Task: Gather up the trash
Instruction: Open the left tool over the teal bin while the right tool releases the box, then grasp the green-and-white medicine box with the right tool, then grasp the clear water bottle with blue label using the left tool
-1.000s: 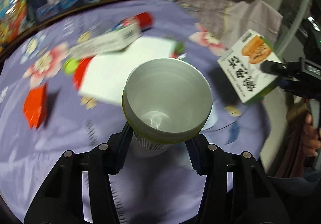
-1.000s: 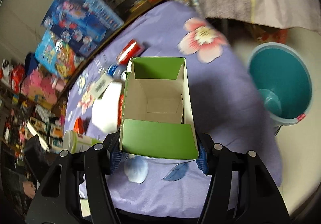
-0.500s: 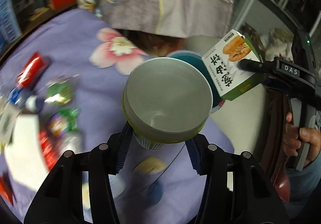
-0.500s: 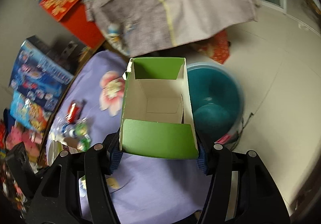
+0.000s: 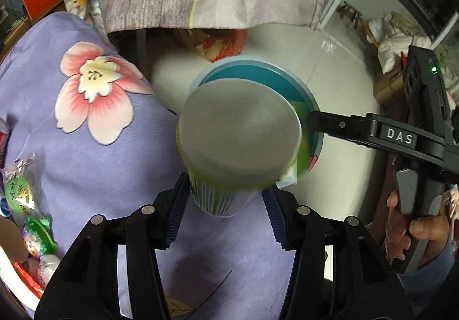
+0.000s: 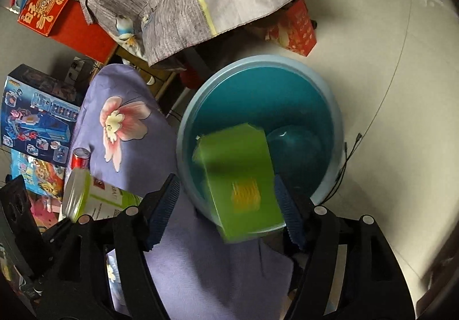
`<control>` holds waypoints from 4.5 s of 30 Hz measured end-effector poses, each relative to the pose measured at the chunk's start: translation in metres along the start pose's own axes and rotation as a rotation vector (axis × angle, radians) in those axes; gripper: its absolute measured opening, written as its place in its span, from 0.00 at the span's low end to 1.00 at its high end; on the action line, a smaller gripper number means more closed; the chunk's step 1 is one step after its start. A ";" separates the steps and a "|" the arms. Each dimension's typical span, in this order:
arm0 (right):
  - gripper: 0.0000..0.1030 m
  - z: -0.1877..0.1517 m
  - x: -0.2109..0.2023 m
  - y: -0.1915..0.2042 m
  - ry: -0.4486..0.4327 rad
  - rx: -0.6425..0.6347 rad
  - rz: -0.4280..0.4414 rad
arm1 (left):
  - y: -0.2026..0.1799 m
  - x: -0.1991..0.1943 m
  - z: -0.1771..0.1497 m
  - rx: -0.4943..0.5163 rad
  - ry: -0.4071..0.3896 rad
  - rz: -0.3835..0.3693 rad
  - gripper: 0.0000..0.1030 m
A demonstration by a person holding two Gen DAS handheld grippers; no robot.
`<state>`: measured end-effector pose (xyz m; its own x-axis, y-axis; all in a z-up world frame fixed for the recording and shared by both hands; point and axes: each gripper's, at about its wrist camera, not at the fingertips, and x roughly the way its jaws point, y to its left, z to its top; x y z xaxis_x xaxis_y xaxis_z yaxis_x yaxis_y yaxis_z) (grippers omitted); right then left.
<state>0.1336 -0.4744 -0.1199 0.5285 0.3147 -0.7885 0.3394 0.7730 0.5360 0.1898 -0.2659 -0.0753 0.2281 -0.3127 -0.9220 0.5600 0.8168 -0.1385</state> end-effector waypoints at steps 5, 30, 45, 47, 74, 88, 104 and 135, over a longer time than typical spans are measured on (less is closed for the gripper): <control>0.67 0.002 -0.010 -0.016 -0.024 0.027 -0.015 | -0.007 0.013 0.007 0.005 0.018 -0.002 0.51; 0.84 -0.004 -0.029 0.010 -0.017 -0.022 -0.120 | 0.009 -0.019 -0.017 -0.061 -0.056 0.017 0.89; 0.88 -0.054 0.001 0.162 0.124 -0.347 -0.097 | 0.121 -0.107 -0.112 -0.269 -0.160 0.093 0.94; 0.88 -0.062 0.007 0.185 0.152 -0.398 -0.090 | 0.140 -0.120 -0.130 -0.308 -0.177 0.101 0.95; 0.88 -0.148 0.137 0.507 0.499 -1.115 -0.074 | 0.343 -0.182 -0.257 -0.686 -0.246 0.171 0.96; 0.88 -0.182 0.215 0.539 0.679 -1.202 -0.113 | 0.371 -0.182 -0.263 -0.714 -0.230 0.155 0.96; 0.71 -0.167 0.175 0.534 0.559 -1.181 -0.028 | 0.366 -0.173 -0.252 -0.714 -0.194 0.150 0.96; 0.71 0.010 0.159 0.397 0.392 -0.817 -0.055 | 0.379 -0.091 -0.081 -0.873 -0.092 0.235 0.95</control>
<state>0.3602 -0.1226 -0.0296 0.1749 0.3154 -0.9327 -0.3802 0.8955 0.2316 0.3170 0.1117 -0.0734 0.3439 -0.0987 -0.9338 -0.3026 0.9298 -0.2097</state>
